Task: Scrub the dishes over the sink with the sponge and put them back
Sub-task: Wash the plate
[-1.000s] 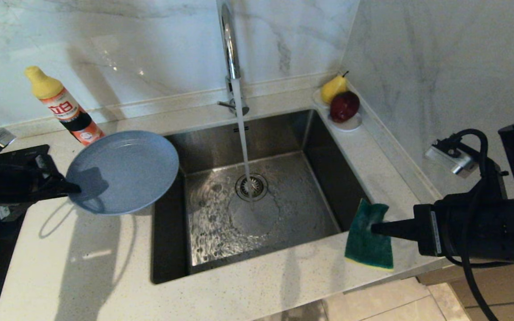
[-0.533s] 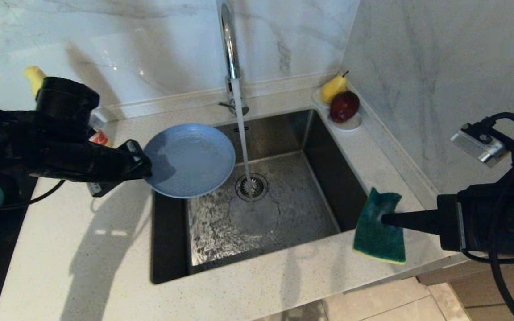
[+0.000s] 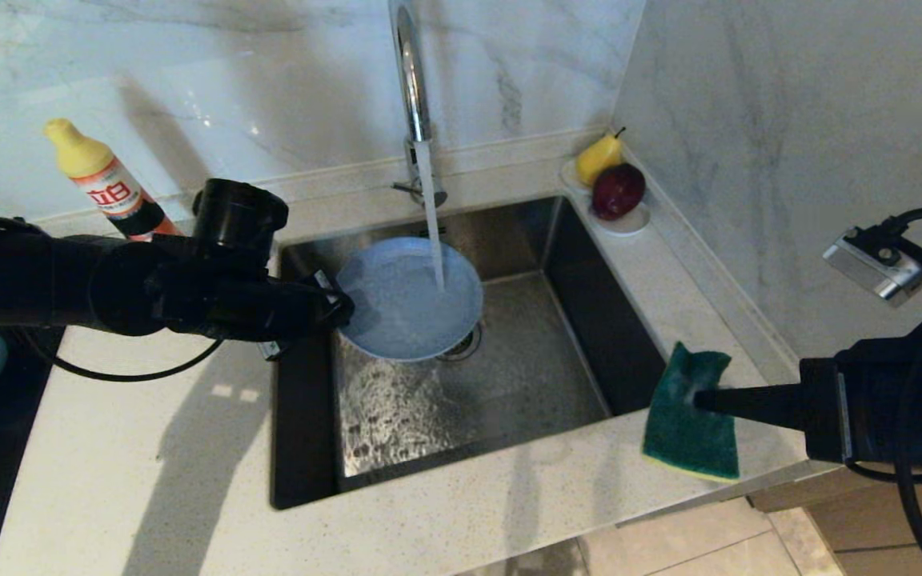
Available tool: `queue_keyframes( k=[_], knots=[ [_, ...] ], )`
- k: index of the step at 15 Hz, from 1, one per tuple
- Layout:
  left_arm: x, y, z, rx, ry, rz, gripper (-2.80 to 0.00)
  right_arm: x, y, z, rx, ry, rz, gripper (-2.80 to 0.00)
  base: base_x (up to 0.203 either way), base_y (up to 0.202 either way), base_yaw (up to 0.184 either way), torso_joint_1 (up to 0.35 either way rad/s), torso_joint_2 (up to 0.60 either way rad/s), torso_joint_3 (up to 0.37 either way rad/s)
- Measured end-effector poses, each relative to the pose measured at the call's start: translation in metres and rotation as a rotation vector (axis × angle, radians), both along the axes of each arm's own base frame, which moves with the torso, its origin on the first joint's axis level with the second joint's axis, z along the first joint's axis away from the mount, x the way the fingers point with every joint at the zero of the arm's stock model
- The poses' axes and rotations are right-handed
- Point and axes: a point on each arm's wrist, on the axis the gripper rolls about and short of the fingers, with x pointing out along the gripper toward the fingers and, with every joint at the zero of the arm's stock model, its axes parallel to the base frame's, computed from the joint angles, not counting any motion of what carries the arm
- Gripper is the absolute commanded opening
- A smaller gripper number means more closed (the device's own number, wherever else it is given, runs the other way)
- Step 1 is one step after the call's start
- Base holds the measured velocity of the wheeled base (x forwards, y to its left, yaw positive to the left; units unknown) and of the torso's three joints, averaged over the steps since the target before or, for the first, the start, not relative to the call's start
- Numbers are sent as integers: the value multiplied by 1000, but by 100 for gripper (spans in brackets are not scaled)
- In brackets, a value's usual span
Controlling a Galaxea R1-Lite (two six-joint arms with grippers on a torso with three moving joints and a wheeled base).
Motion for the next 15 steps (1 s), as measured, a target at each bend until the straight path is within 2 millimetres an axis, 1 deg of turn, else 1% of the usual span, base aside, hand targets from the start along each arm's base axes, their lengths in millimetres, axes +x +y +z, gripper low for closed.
queue_keyframes(
  k=[5,8,12,15],
  knots=[
    [3,-31,-11,-19,-19,-70,-280,-7,-5,0,4,-5,1,-280,0,0,0,0,0,0],
    [3,-44,-19,-15,0,-104,-280,-10,-7,0,7,-8,1,-280,0,0,0,0,0,0],
    [2,-49,-23,-9,14,-114,-280,-11,-7,-1,9,-10,1,-280,0,0,0,0,0,0],
    [-5,-45,-24,8,22,-111,-280,-12,-8,-2,8,-9,2,-280,0,0,0,0,0,0]
  ],
)
